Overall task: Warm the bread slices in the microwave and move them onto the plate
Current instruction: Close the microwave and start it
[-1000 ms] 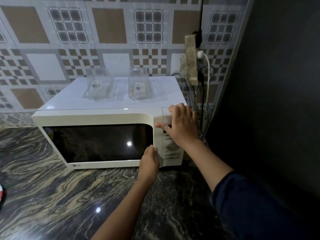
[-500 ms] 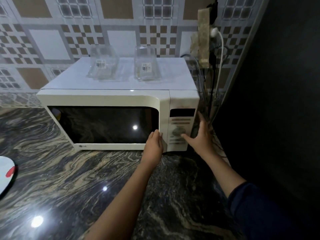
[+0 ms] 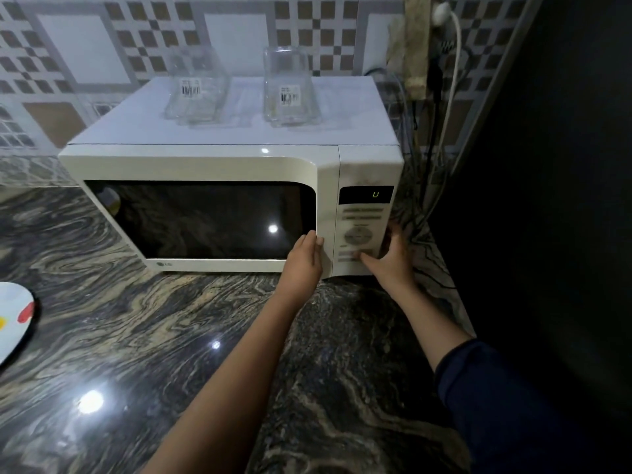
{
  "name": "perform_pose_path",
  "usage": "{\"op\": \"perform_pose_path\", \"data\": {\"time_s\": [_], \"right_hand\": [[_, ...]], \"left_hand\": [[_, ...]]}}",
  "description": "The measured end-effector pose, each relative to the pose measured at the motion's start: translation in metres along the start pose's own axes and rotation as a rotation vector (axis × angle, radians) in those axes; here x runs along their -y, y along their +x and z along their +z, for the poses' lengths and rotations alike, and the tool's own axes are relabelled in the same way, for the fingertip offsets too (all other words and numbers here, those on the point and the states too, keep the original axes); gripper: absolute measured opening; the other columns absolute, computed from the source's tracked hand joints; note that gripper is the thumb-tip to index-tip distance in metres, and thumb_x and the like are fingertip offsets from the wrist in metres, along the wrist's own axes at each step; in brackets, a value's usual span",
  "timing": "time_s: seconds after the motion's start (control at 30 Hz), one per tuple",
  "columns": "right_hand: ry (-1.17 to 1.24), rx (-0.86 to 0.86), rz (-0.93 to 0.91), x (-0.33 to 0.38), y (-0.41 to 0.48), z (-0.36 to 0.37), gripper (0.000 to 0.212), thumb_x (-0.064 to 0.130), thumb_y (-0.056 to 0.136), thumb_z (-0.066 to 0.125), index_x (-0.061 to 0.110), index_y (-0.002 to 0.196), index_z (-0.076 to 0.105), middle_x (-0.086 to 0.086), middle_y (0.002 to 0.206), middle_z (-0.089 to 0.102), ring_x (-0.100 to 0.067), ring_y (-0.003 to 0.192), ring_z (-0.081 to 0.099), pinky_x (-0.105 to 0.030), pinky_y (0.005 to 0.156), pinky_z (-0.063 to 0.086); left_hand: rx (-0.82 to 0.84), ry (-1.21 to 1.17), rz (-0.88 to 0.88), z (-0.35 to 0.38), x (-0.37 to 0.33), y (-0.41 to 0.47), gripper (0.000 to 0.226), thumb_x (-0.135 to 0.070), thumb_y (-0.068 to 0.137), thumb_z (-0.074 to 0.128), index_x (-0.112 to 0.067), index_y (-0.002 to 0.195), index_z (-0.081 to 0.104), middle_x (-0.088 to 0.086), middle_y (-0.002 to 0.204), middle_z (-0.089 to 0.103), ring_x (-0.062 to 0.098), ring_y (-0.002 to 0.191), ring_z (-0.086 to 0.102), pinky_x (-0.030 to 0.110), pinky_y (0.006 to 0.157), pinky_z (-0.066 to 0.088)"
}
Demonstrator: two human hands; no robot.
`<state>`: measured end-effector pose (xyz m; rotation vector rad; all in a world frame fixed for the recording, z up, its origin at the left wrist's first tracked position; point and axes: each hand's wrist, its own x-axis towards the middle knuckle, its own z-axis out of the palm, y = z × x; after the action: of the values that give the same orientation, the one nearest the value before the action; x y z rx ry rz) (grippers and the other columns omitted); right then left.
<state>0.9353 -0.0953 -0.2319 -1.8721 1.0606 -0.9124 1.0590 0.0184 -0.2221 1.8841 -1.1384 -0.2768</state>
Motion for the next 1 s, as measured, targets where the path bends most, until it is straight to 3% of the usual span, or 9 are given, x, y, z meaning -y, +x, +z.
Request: {"op": "perform_pose_path", "data": {"time_s": [0.13, 0.37, 0.57, 0.87, 1.0], "right_hand": [[-0.019, 0.045, -0.020, 0.002, 0.003, -0.004, 0.074, 0.014, 0.069, 0.082, 0.010, 0.131, 0.042, -0.010, 0.128, 0.052, -0.019, 0.115, 0.052, -0.021, 0.085, 0.040], [-0.024, 0.046, 0.013, 0.013, -0.001, -0.003, 0.067, 0.009, 0.069, 0.079, 0.008, 0.126, 0.045, -0.012, 0.123, 0.055, -0.024, 0.115, 0.053, -0.018, 0.081, 0.038], [-0.034, 0.011, 0.019, 0.025, -0.002, -0.010, 0.064, 0.020, 0.070, 0.081, 0.007, 0.124, 0.051, -0.012, 0.120, 0.060, -0.025, 0.110, 0.057, -0.021, 0.078, 0.040], [-0.056, 0.028, 0.038, 0.033, -0.005, -0.017, 0.051, 0.030, 0.075, 0.076, 0.010, 0.117, 0.058, -0.010, 0.112, 0.066, -0.025, 0.104, 0.062, -0.023, 0.077, 0.043], [-0.123, 0.041, 0.054, 0.038, -0.001, -0.018, 0.045, 0.030, 0.075, 0.076, 0.008, 0.111, 0.061, -0.012, 0.108, 0.067, -0.026, 0.100, 0.063, -0.023, 0.075, 0.045]], "left_hand": [[-0.002, 0.006, 0.010, 0.000, -0.001, 0.000, 0.031, -0.024, 0.102, 0.031, -0.001, 0.094, 0.050, 0.013, 0.093, 0.054, 0.023, 0.083, 0.050, 0.024, 0.065, 0.029], [0.006, -0.017, -0.038, -0.001, -0.006, -0.002, 0.029, -0.023, 0.101, 0.032, -0.002, 0.094, 0.050, 0.014, 0.095, 0.055, 0.027, 0.087, 0.052, 0.024, 0.067, 0.030], [0.018, 0.005, -0.039, -0.003, -0.007, 0.000, 0.031, -0.022, 0.101, 0.032, 0.001, 0.100, 0.053, 0.018, 0.099, 0.057, 0.028, 0.092, 0.053, 0.031, 0.077, 0.037], [0.016, -0.005, -0.025, -0.004, -0.008, -0.001, 0.031, -0.021, 0.101, 0.033, 0.003, 0.096, 0.052, 0.019, 0.095, 0.055, 0.028, 0.088, 0.051, 0.026, 0.070, 0.032], [0.020, -0.004, -0.024, -0.004, -0.007, 0.000, 0.031, -0.022, 0.101, 0.033, 0.002, 0.096, 0.052, 0.018, 0.095, 0.055, 0.029, 0.088, 0.052, 0.031, 0.075, 0.038]]}}
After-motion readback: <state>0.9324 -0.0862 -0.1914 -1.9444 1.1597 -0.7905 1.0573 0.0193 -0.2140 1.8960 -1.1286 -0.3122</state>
